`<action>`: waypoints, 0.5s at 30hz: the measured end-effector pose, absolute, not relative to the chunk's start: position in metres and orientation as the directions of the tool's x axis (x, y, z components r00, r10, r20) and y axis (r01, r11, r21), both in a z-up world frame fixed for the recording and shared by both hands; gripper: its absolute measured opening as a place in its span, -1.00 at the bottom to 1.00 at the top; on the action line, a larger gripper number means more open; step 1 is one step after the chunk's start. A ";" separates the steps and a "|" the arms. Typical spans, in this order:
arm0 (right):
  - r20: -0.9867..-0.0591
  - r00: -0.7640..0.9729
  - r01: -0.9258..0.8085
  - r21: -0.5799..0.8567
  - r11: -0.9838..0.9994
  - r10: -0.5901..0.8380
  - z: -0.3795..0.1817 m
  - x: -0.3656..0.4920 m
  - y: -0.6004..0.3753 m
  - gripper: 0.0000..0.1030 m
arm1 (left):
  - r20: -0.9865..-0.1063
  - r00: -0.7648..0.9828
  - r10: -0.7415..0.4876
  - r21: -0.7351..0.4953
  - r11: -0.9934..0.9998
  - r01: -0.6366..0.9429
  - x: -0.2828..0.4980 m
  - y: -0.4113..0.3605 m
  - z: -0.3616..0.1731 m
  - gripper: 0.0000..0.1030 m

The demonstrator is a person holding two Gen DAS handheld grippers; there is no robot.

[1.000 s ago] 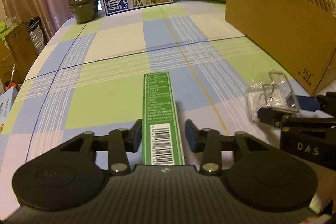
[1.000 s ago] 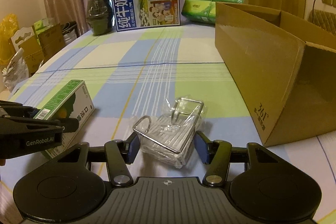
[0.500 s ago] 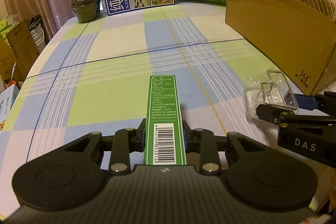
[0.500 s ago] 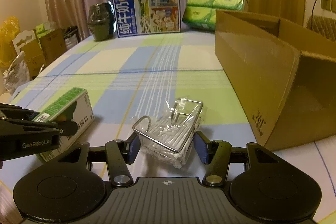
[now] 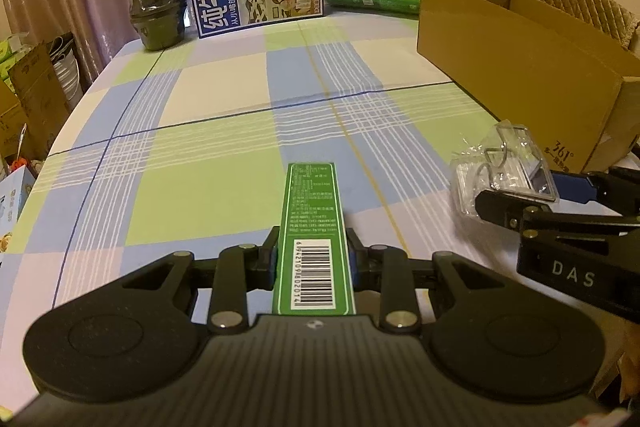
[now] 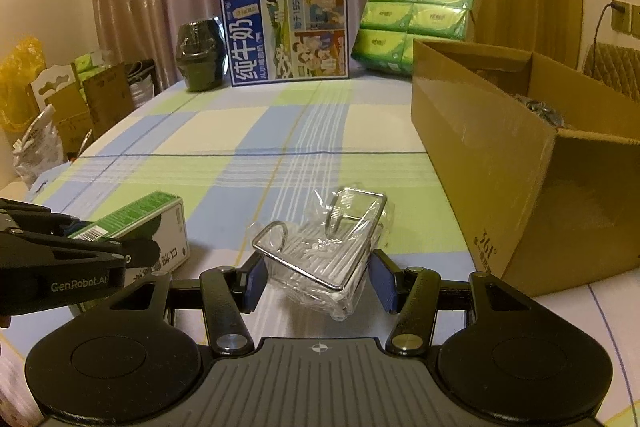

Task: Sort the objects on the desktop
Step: 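Lift the green box and wire rack with both tools, then carry the green box and wire rack over the cardboard box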

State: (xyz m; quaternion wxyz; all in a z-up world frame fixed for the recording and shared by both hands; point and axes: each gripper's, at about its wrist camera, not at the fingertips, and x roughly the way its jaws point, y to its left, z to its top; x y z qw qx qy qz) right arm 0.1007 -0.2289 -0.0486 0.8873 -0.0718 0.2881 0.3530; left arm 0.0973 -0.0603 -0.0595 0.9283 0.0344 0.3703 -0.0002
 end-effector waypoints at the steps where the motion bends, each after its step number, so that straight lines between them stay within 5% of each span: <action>1: -0.560 0.587 -0.666 0.077 0.742 0.585 -0.048 0.100 -0.230 0.00 | -0.685 0.728 0.024 0.064 0.998 0.028 0.095 -0.061 -0.058 -0.51; 15: -0.541 0.597 -0.666 0.078 0.742 0.593 -0.034 0.091 -0.239 0.00 | -0.671 0.742 0.017 0.050 0.999 0.022 0.080 -0.063 -0.041 -0.51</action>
